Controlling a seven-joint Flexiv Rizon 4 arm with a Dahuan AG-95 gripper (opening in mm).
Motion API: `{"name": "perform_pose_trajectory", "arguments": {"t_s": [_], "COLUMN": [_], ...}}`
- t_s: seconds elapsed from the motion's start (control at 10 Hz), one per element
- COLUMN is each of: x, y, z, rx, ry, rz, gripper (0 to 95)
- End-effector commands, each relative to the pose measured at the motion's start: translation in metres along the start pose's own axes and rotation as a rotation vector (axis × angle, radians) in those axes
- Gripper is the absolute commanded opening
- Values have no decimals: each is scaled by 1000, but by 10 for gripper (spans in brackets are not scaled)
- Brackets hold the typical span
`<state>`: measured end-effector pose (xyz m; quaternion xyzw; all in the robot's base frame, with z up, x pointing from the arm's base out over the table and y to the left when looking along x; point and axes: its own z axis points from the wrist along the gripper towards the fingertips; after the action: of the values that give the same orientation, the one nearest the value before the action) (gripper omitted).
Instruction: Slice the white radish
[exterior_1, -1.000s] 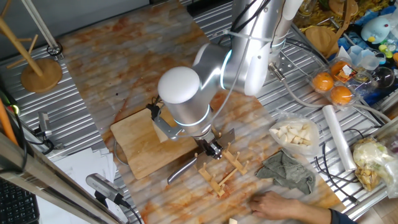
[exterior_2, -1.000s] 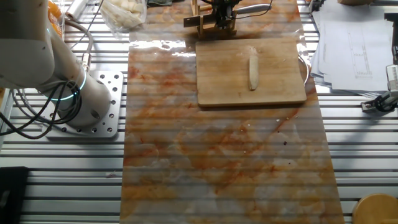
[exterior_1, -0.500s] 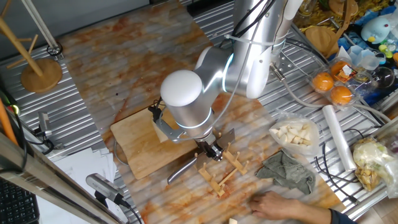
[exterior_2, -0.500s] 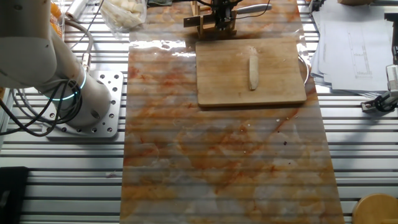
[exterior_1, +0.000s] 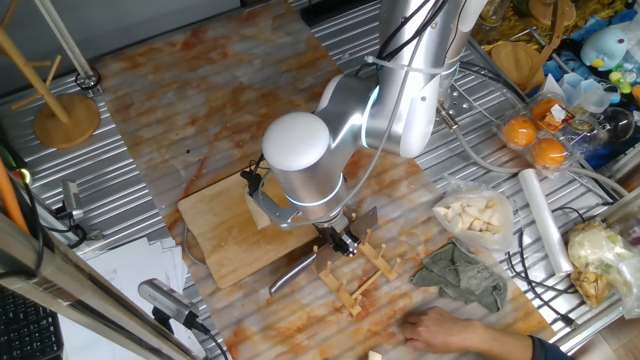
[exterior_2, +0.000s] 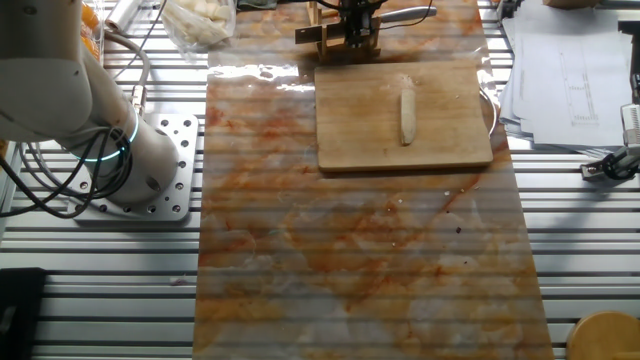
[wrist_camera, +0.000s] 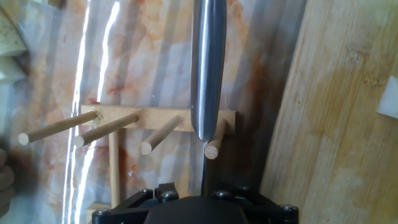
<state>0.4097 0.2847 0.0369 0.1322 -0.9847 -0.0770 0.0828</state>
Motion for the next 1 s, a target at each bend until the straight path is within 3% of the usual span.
{"name": "perform_pose_trajectory", "arguments": {"t_s": [0.1, 1.0], "x": [0, 0], "y": [0, -1], "z": [2, 5], "rx": [3, 8], "ry": [1, 6], "rz": [-1, -5], "gripper": [190, 190]}}
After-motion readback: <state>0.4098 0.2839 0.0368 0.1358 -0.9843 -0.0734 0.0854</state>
